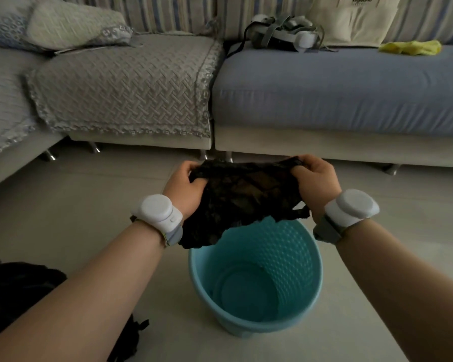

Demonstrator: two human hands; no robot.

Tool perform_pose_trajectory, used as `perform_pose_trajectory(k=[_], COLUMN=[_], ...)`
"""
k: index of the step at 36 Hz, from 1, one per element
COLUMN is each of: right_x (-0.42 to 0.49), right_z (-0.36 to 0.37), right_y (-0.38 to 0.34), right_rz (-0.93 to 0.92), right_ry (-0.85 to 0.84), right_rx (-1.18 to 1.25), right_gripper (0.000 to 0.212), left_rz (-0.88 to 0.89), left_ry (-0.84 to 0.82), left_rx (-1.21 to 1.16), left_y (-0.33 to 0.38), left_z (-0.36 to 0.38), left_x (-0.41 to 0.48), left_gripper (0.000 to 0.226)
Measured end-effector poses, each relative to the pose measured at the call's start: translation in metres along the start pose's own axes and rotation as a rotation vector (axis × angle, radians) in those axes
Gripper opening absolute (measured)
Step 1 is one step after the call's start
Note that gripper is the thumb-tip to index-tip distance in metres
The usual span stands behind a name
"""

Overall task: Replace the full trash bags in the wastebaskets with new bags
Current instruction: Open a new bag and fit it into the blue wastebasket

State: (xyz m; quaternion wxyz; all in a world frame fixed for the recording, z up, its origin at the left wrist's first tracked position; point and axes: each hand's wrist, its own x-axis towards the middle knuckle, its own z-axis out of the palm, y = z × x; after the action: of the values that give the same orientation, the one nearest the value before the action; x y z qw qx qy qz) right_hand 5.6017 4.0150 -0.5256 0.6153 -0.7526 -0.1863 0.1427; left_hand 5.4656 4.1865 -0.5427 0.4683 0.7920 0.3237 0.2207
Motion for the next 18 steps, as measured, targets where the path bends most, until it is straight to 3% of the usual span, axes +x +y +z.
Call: perform_pose_trajectory(k=[5, 8, 12, 13, 16, 18], right_x=[-0.008, -0.016, -0.015, -0.013, -0.008, -0.008], right_z=[0.002, 0.013, 0.017, 0.015, 0.007, 0.004], right_y=[0.002, -0.004, -0.002, -0.001, -0.002, -0.003], right_rz=[-0.352, -0.453, -0.425, -0.387, -0.269, -0.239], right_ry=[-0.066, -0.195, -0.198, -0.156, -0.065, -0.073], right_rx=[-0.646, -0.747, -0.622, -0.541, -0.303, -0.265], right_gripper=[0.064, 0.072, 0.013, 0.012, 0.034, 0.034], left_rz=[0.067, 0.14, 0.141, 0.154, 0.228, 0.212], left_ry=[-0.01, -0.066, -0.193, -0.2, -0.13, -0.064], left_rx=[0.044, 0.054, -0.001, 0.034, 0.242, 0.355], left_y=[0.01, 0.018, 0.019, 0.017, 0.005, -0.004], left_z=[0.008, 0.012, 0.017, 0.016, 0.014, 0.011], left_x=[-0.008, -0.015, -0.018, -0.016, -0.008, -0.005], left_gripper=[0.027, 0.023, 0.034, 0.035, 0.028, 0.026])
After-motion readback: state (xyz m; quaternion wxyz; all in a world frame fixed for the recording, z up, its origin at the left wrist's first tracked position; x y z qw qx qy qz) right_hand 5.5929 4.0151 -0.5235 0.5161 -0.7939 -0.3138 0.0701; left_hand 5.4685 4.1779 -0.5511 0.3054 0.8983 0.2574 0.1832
